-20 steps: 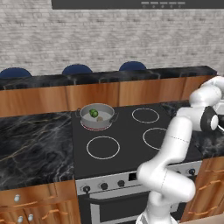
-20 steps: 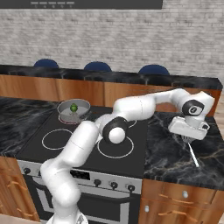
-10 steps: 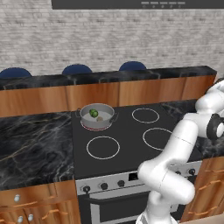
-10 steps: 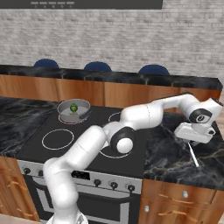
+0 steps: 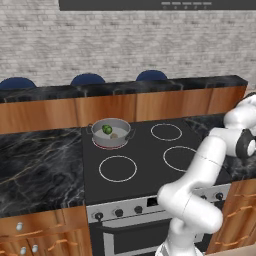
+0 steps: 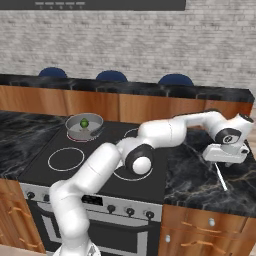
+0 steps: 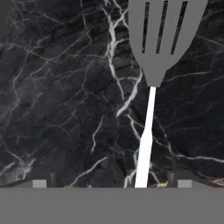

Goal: Put the avocado and garlic in the pot. Retrieve the spatula and lightly stir the vegetables in the pot.

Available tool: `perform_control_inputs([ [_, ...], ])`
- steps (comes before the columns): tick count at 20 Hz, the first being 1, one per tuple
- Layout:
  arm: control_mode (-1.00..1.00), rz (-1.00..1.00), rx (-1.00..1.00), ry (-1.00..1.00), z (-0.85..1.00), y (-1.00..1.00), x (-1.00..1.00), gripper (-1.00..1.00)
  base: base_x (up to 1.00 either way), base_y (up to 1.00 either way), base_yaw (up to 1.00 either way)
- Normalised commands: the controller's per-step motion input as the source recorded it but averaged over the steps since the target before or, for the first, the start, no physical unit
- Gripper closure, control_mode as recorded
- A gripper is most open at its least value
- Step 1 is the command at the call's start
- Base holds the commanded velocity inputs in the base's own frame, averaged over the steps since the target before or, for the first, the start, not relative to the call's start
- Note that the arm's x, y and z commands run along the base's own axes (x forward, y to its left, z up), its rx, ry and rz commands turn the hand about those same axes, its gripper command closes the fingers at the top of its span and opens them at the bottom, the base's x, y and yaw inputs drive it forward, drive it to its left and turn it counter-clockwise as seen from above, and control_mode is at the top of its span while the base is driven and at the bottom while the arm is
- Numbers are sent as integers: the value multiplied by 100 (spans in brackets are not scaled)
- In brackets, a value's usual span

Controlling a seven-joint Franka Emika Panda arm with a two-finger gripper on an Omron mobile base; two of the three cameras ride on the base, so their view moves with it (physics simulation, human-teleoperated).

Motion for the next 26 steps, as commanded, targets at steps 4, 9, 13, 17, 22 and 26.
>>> perform_control_inputs([
  [4, -100, -14, -17, 1, -20, 14, -17, -100, 0, 0, 0],
  [9, -100, -11, -2, 12, 0, -3, -1, -100, 0, 0, 0],
  [13, -100, -1, 0, 2, -23, -51, 0, -100, 0, 0, 0],
  [17, -100, 0, 0, 0, -23, -48, 0, -100, 0, 0, 0],
  [22, -100, 0, 0, 0, -6, -16, -21, -100, 0, 0, 0],
  [26, -100, 0, 0, 1, 0, 0, -36, -100, 0, 0, 0],
])
